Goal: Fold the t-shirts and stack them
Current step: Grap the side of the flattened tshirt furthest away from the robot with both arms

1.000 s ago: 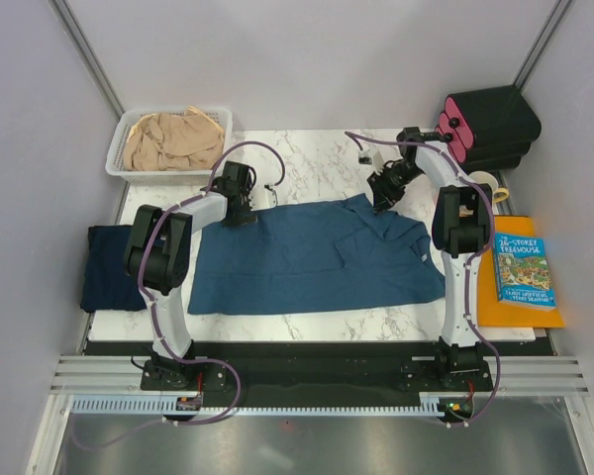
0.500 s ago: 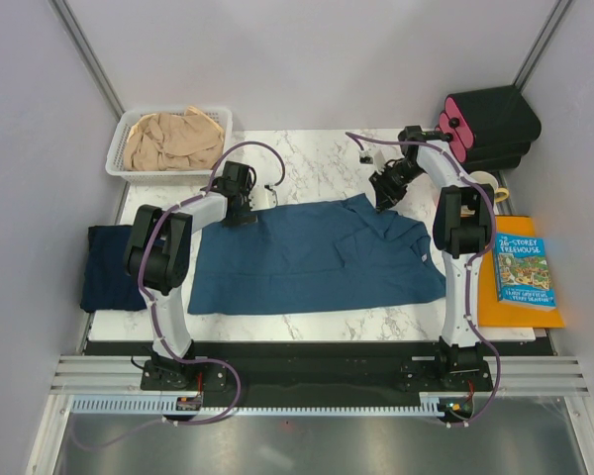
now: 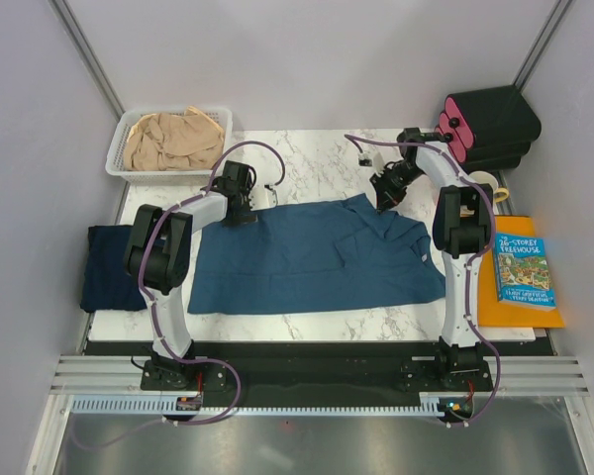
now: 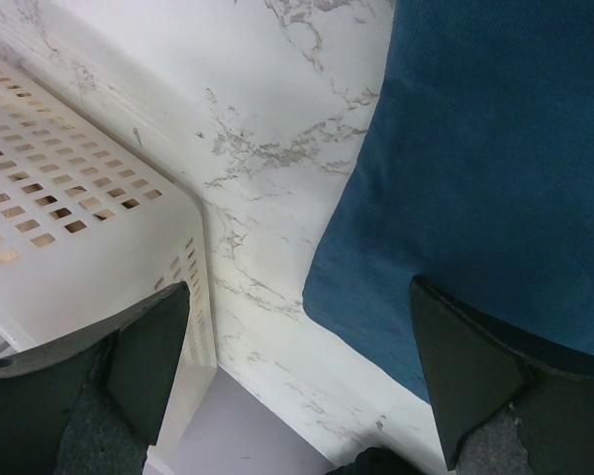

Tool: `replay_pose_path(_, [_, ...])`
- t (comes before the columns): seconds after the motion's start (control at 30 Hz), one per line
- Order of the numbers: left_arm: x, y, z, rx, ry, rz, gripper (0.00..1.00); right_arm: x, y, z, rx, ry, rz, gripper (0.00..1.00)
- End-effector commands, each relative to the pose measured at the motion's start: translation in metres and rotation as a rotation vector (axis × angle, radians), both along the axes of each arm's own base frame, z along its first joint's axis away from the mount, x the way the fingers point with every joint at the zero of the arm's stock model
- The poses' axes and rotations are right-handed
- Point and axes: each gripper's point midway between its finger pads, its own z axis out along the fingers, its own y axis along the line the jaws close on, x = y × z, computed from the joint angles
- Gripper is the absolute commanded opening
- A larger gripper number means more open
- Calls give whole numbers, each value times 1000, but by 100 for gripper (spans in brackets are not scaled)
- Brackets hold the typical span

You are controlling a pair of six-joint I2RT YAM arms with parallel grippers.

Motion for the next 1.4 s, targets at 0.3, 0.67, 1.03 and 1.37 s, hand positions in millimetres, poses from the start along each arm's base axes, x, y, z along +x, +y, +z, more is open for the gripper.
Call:
replay_pose_path(0.3, [-7,-9,-26,-30,70,-26,99,15,38,107,89,-241,47,0])
replay_pose_path(0.67, [-11,-9,-28,-33,75,-28,99,15,-16,58,-30,-124,-117,42])
replay_pose_path(1.03, [-13,-8,-26,-23,74,-37,99,-12,-20,72,344,166,-324,47])
replay_pose_path(1.37, [-12,-7,-19,-2,62,-49,99,-49,-19,43,364,308,-276,43])
